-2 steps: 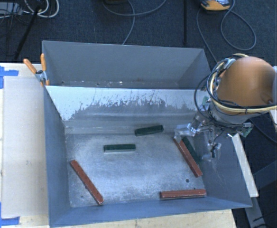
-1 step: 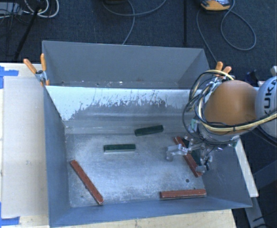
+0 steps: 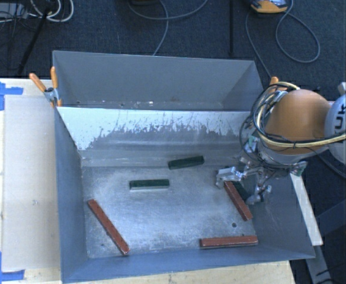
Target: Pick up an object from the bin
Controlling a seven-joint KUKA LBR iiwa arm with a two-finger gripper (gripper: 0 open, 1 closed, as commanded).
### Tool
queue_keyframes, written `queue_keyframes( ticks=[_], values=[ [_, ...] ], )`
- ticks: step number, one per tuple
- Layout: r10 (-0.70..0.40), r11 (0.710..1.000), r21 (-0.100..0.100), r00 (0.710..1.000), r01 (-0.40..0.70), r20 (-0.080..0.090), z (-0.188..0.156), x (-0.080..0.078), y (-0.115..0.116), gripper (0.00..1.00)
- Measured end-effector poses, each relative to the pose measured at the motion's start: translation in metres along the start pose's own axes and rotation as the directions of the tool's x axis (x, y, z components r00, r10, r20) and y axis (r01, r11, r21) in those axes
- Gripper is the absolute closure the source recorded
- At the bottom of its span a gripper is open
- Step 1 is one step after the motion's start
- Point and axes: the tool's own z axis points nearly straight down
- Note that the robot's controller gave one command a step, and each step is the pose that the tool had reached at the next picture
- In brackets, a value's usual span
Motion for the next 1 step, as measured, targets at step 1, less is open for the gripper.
queue_keyframes(
  ticks=[1],
  values=[
    [-0.005, 1.0, 0.007, 1.0, 0.005, -0.002, 0.0001, 0.002, -0.001, 1.0]
  ],
)
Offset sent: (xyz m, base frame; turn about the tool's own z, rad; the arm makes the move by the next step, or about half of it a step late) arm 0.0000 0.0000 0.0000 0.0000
